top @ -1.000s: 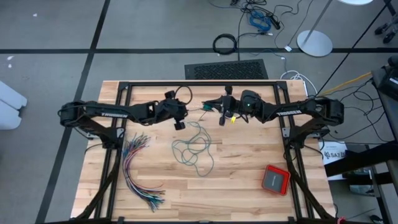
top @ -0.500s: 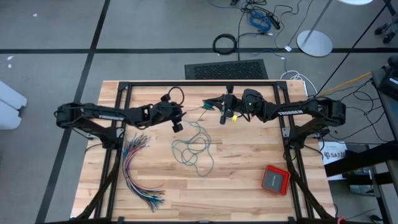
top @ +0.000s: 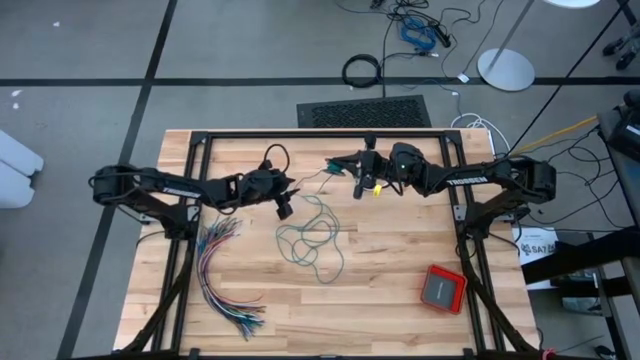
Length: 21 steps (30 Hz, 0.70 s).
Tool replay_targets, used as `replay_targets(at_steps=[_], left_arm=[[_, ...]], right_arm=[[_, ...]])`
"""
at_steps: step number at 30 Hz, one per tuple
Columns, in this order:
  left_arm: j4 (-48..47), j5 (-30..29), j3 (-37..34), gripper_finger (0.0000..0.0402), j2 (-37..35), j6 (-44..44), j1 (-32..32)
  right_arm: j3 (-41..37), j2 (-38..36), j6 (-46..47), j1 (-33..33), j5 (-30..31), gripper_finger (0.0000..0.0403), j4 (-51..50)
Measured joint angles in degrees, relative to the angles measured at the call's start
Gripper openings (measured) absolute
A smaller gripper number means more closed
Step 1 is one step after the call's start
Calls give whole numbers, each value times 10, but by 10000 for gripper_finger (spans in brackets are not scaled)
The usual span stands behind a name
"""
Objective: Coil cords
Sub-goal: Coil the green wire onto the spool
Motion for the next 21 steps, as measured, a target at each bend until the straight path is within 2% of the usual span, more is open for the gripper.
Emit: replay_targets(at_steps=[8,17,21], left_arm=[[13,-13,0,159,22,-11,-2],[12,-31,0,116,22,-11,-4],[12,-52,0,109,22,-10,-16]], right_arm=[[0,0,5,0,0,0,6],[0,0,6,0,0,0,4],[0,0,5,0,0,0,2]])
